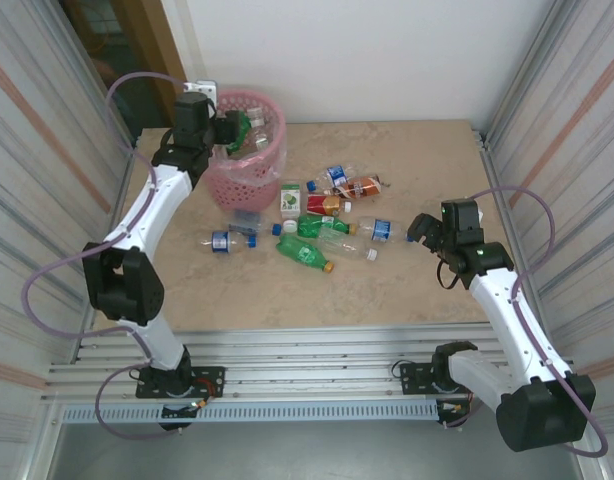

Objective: Put the plastic bottles in the bin

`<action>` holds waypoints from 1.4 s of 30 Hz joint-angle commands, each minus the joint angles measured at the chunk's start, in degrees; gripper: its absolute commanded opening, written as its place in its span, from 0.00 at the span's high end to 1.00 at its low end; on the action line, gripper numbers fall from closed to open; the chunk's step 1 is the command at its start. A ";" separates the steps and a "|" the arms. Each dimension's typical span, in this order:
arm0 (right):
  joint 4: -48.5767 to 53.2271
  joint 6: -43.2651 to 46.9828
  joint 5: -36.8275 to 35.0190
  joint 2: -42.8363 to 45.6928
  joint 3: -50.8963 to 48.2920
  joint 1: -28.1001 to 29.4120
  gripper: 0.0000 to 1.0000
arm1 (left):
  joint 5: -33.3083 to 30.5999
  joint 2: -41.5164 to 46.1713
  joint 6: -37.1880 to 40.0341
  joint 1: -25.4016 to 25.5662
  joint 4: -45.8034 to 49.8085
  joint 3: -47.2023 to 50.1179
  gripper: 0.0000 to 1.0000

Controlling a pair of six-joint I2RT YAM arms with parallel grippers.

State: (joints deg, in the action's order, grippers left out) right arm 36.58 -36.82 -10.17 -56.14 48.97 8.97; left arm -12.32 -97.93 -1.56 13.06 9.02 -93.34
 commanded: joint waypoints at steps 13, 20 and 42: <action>-3.95 7.23 7.72 0.67 1.49 3.01 0.02 | 3.79 31.29 -12.61 2.85 -6.67 29.47 0.01; -4.66 6.31 6.61 -2.70 1.87 4.19 0.02 | -0.72 42.76 -25.83 3.11 -3.17 44.38 0.01; -3.77 5.71 5.23 -8.24 3.44 4.56 0.02 | -9.16 24.24 -71.45 7.25 11.99 47.64 0.08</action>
State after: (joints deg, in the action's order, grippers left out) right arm 32.40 -30.98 -4.27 -63.81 51.13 13.17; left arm -18.76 -72.07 -67.13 20.12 19.09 -43.05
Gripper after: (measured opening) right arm 0.978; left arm 0.921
